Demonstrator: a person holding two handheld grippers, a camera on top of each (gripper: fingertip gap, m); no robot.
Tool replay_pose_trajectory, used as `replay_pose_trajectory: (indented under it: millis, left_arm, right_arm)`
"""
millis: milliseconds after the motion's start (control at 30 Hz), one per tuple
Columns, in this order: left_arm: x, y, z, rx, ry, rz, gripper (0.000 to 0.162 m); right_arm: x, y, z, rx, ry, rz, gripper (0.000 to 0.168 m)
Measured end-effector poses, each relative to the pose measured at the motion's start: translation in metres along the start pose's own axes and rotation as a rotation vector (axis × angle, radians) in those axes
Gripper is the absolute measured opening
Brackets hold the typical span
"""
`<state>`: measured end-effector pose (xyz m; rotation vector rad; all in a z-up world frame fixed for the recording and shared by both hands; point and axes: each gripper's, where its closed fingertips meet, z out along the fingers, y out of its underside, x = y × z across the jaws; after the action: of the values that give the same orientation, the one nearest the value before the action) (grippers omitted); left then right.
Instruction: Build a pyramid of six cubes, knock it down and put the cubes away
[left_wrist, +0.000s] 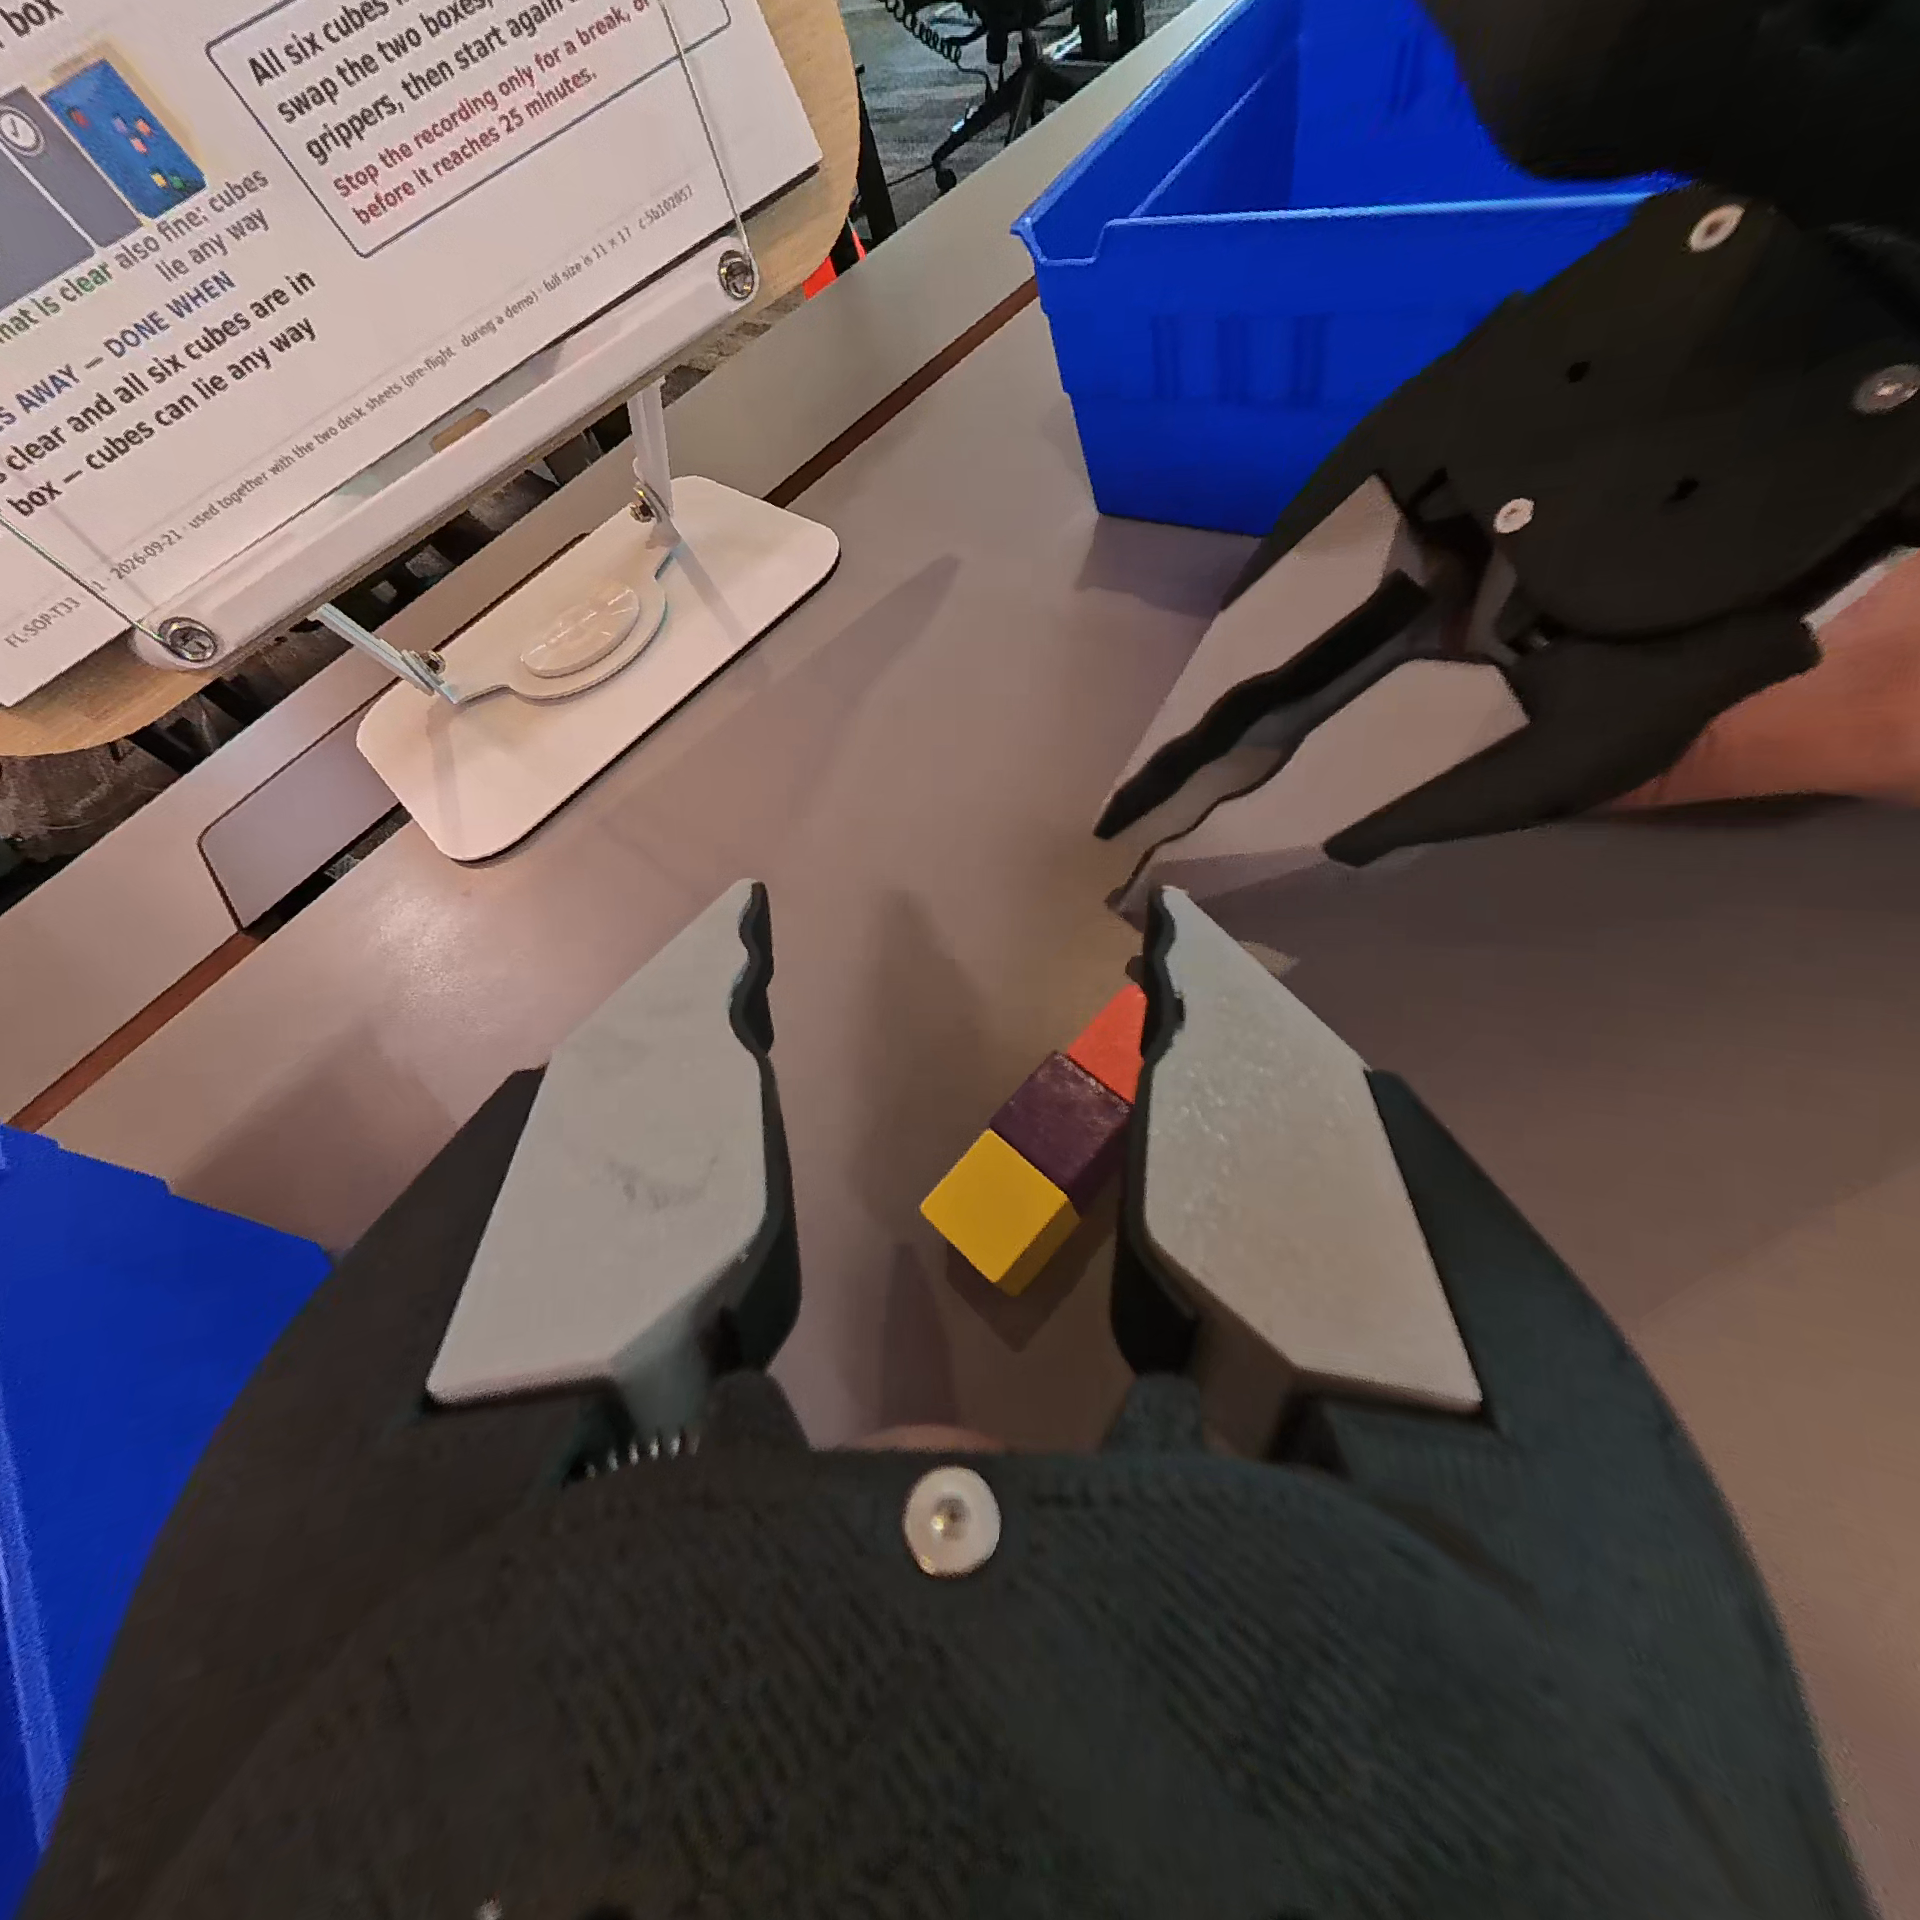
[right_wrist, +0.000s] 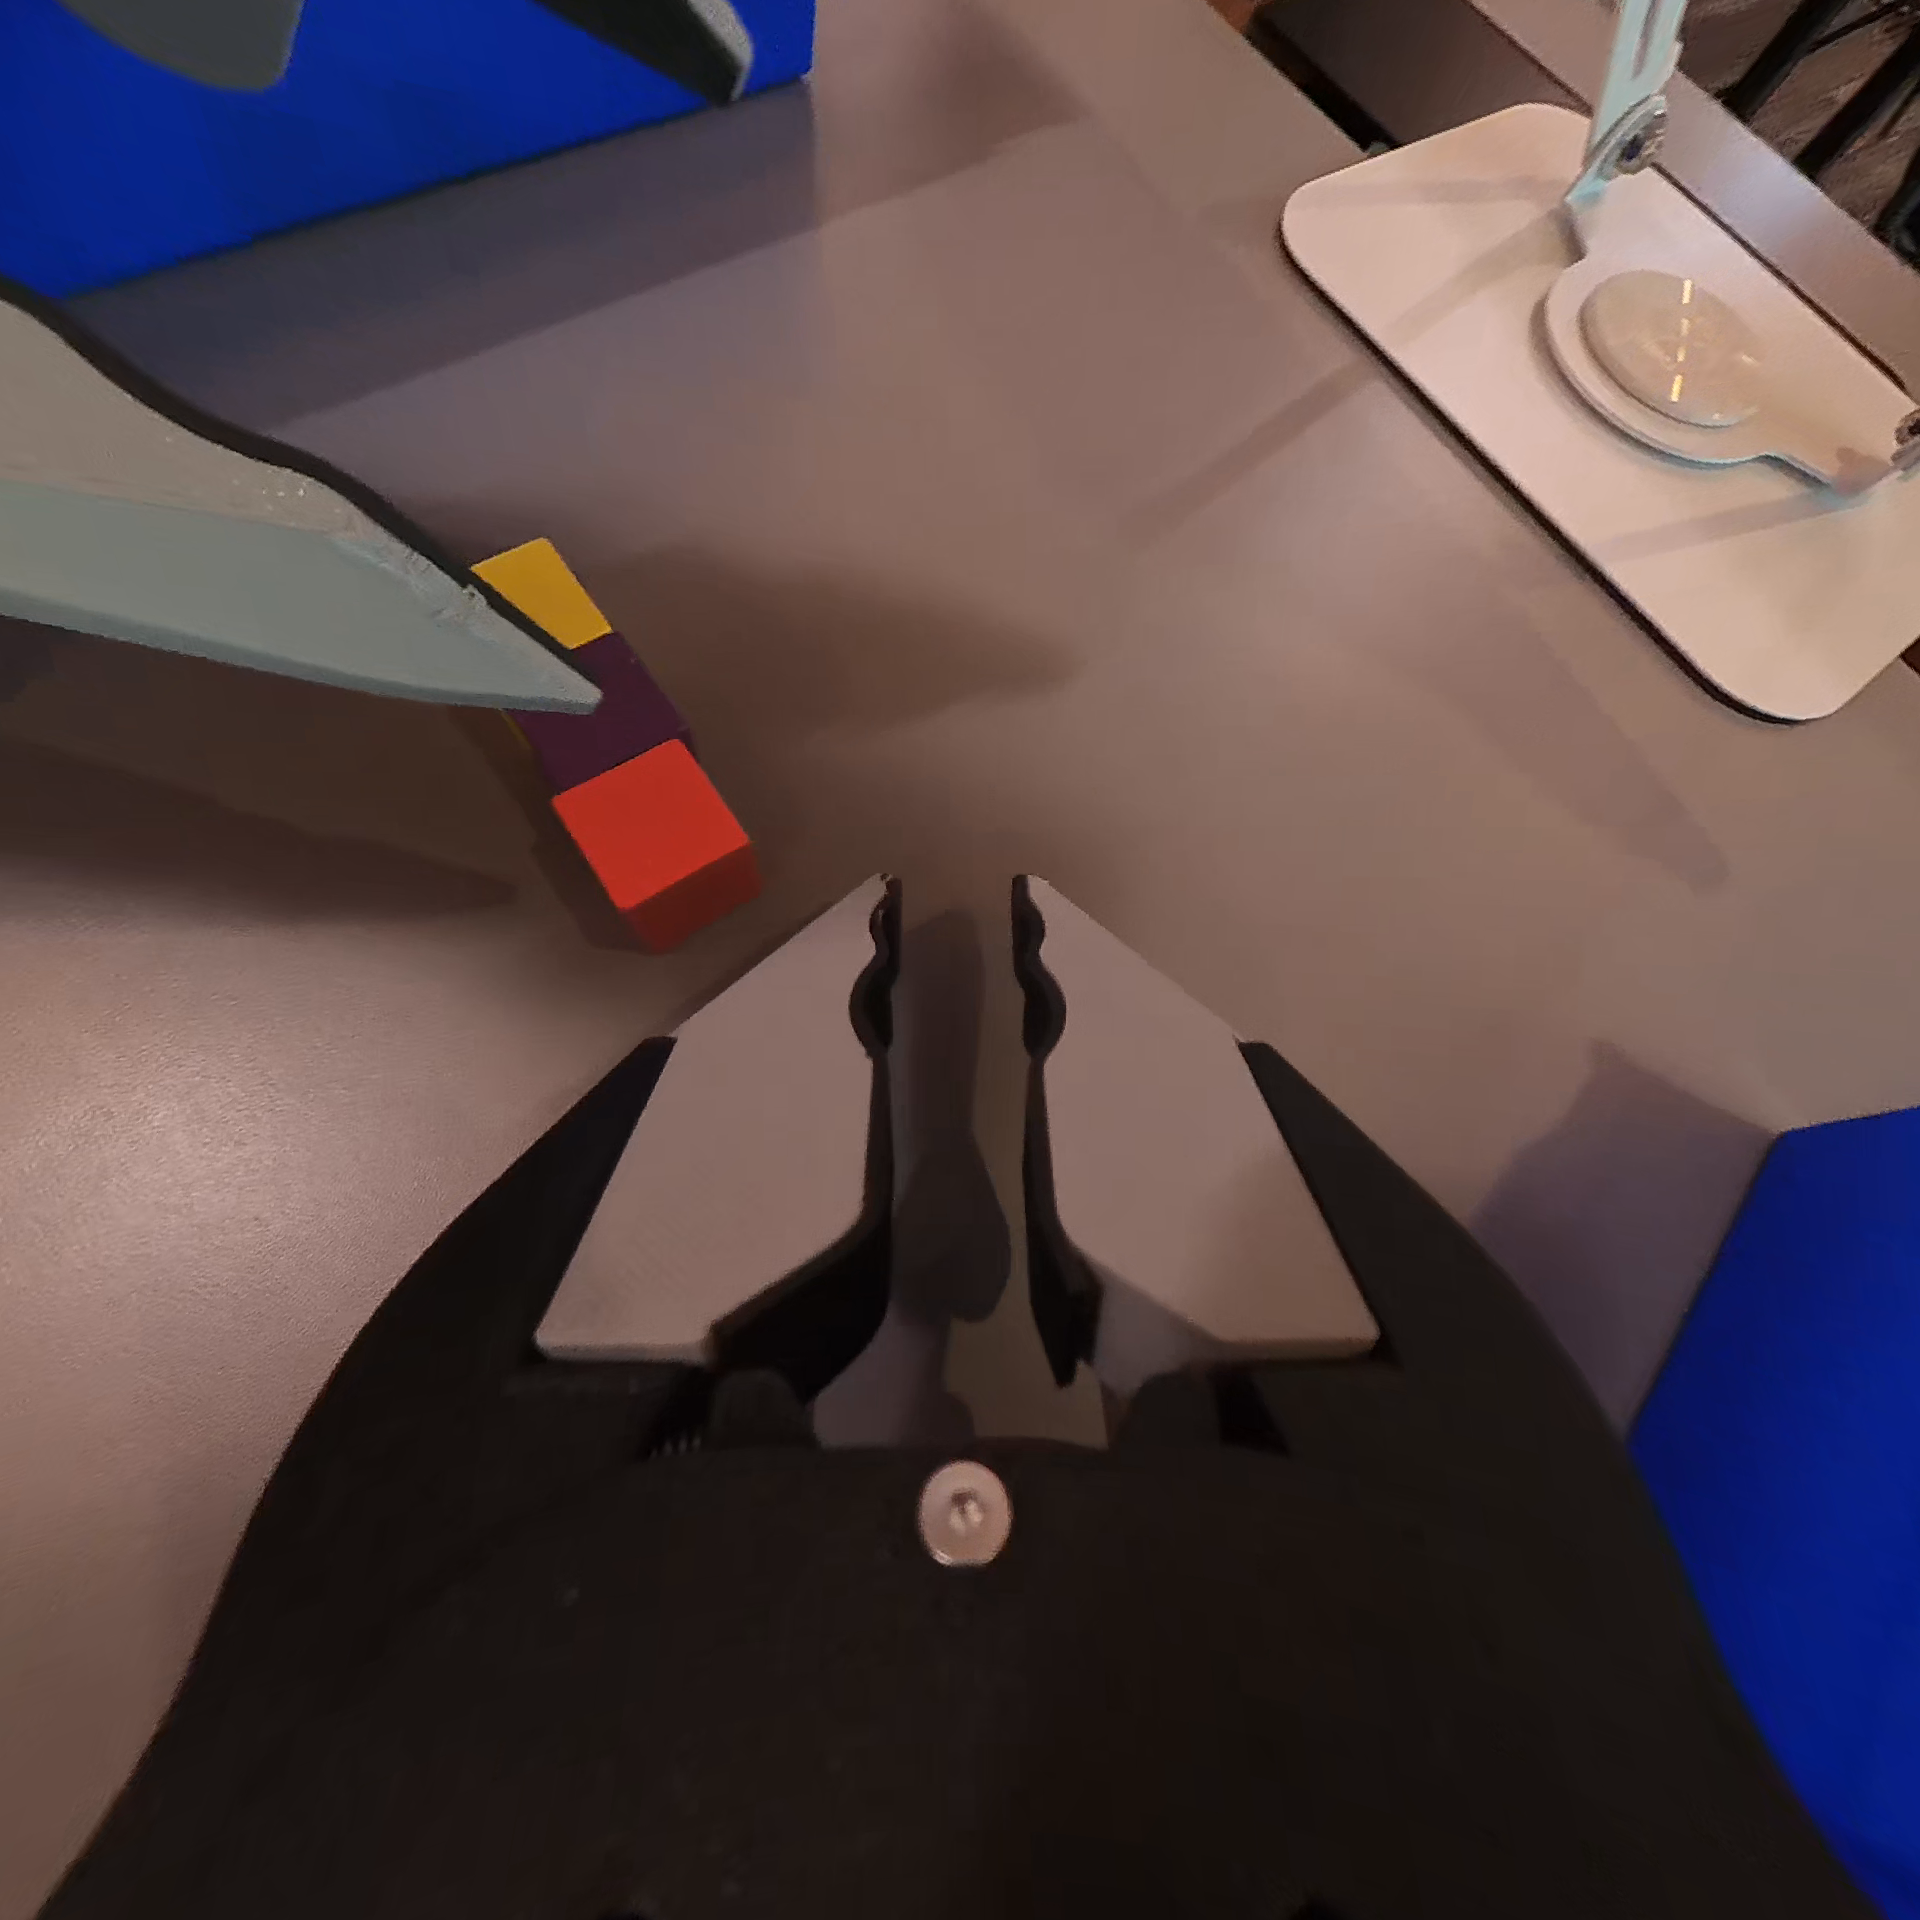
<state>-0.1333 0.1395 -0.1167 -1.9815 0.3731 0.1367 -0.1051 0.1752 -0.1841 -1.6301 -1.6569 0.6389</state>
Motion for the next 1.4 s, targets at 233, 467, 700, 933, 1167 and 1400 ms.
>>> replay_pose_trajectory:
  millis: [233, 467, 700, 933, 1167, 1400]
  left_arm:
    - [0.001, 0.000, 0.000, 0.003, 0.002, 0.007, 0.069]
    - [0.004, 0.004, 0.004, -0.009, 0.001, 0.033, 0.069]
    - [0.004, 0.008, 0.006, -0.022, -0.003, 0.058, 0.067]
    - [0.005, 0.012, 0.008, -0.041, 0.007, 0.059, 0.067]
    - [0.011, 0.009, 0.007, -0.030, 0.013, 0.080, 0.069]
    - [0.014, 0.016, 0.013, -0.047, 0.019, 0.093, 0.069]
  right_arm:
    - [0.007, -0.002, -0.001, 0.022, 0.025, 0.005, 0.020]
    - [0.005, 0.000, 0.000, 0.020, 0.029, -0.007, 0.020]
    - [0.006, -0.001, 0.000, 0.031, 0.023, 0.002, 0.020]
    - [0.008, 0.001, 0.003, 0.030, 0.014, 0.019, 0.020]
    - [0.012, 0.000, 0.001, 0.048, 0.014, 0.048, 0.021]
    - [0.014, -0.001, 0.000, 0.058, 0.019, 0.060, 0.023]
